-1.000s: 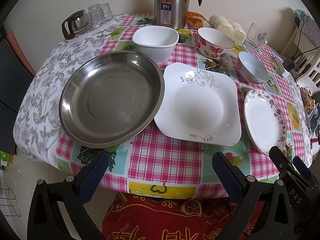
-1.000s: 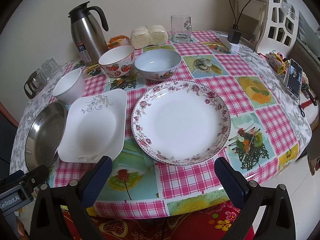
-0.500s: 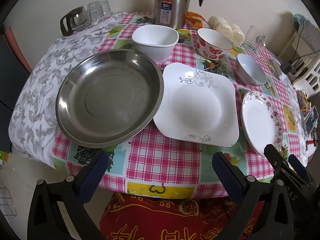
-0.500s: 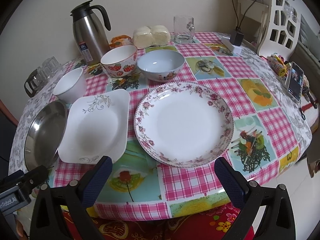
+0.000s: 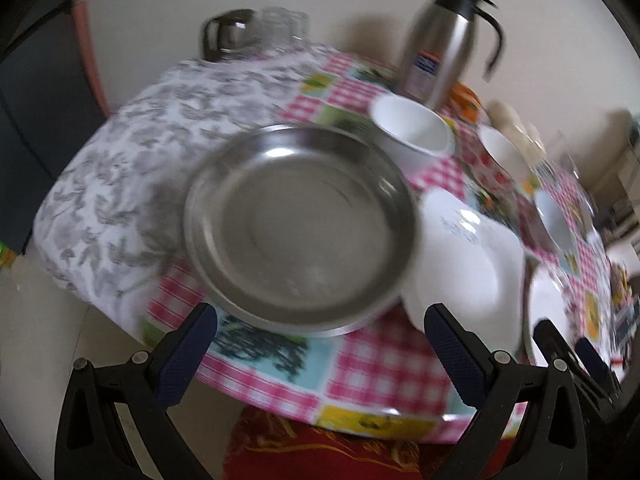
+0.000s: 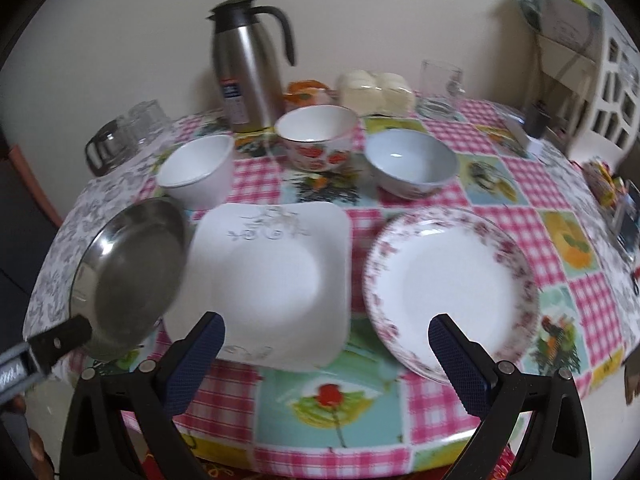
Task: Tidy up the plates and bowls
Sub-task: 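Move the left gripper to the steel tray rim and close it while the right gripper approaches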
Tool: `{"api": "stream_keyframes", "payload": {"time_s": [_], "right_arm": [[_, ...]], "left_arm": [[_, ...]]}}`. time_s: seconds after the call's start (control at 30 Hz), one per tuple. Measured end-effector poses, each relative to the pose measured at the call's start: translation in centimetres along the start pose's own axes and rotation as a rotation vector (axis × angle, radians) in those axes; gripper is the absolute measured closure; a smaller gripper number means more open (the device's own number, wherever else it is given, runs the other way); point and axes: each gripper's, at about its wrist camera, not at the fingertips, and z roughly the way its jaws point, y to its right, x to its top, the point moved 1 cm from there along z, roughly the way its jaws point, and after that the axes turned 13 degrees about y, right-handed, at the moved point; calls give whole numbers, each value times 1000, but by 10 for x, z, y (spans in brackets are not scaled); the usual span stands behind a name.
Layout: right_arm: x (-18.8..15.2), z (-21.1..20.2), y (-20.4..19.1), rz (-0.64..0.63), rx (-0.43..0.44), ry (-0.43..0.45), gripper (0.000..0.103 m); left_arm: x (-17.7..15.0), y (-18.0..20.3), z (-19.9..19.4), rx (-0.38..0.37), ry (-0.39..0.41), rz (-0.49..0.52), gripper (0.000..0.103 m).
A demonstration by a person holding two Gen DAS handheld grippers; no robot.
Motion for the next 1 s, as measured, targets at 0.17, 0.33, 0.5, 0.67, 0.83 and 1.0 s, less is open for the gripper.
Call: {"api": "stream_keyframes", "payload": {"time_s": [0.17, 0.33, 0.5, 0.67, 0.83, 1.0], "right_arm": [[2, 6, -16, -3, 33, 5, 0], [5, 15, -37, -23, 70, 11, 0], [4, 28, -64, -78, 107, 17, 0], [2, 42, -85, -116, 151, -2, 5], [-1, 57, -91, -105, 170, -36, 7], [3, 72, -94, -77, 177, -54, 9]], "left_arm": [[5, -27, 4, 28, 54, -46, 0], [9, -49, 11, -2, 83, -111, 0], [13, -66, 9, -13, 169, -181, 0], [15, -81, 16, -13, 195, -217, 0], [16, -94, 29, 12, 190, -224, 0], [19, -109, 44, -18, 171, -291, 0]]}}
